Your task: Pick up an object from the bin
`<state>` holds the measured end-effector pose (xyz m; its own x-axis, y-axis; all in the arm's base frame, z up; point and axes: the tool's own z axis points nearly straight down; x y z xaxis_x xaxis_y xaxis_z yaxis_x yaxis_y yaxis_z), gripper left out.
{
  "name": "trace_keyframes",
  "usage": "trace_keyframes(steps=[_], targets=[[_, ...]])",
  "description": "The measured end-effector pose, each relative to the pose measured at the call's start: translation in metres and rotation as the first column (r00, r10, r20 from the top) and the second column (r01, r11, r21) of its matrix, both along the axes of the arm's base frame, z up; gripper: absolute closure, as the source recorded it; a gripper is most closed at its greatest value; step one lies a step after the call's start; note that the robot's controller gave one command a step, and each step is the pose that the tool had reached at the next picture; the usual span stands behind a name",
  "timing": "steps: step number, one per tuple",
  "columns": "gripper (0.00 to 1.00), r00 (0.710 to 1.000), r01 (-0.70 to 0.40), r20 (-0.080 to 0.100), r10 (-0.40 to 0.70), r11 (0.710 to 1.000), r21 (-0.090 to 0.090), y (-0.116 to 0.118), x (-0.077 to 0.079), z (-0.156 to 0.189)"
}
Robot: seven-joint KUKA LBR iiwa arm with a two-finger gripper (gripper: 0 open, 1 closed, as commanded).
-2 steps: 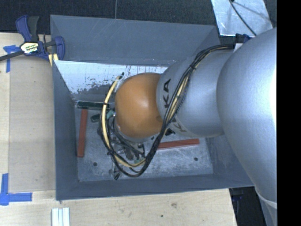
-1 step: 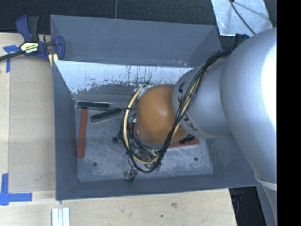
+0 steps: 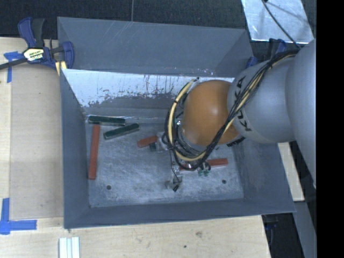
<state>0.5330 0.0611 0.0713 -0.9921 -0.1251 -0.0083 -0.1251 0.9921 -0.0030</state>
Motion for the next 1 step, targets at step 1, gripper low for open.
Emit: trace_keyframes(steps=[1], targets=[[0.0,0.994,-0.105,-0.003,0.105,0.994,-0.003,-0.1525,0.0284,0.0178]])
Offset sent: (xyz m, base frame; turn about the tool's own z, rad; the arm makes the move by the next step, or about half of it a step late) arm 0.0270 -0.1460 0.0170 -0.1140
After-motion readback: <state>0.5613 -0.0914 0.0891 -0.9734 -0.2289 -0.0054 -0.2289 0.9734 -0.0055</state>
